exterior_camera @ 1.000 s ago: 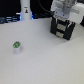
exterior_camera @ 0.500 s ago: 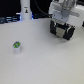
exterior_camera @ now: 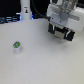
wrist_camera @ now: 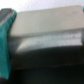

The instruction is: Open the kcup holder, insert the kcup into the holder, and close the kcup holder

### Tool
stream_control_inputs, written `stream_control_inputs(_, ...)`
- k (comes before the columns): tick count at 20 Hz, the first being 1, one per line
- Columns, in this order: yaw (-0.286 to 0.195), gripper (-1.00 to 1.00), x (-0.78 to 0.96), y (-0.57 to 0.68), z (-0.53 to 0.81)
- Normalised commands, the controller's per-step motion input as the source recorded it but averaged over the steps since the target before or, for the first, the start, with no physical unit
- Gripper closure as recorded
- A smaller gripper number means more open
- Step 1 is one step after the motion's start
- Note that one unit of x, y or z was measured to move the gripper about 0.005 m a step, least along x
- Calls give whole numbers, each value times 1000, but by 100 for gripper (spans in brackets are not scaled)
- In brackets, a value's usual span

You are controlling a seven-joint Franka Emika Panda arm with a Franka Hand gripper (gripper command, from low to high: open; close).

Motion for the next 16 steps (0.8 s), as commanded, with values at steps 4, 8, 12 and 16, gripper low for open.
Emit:
stream_control_inputs(4,-81,100,898,-338,190)
stream_control_inputs(8,-94,100,902,-344,195)
stream_control_inputs(12,-98,100,890,-343,215)
stream_control_inputs(16,-67,-100,410,-31,198)
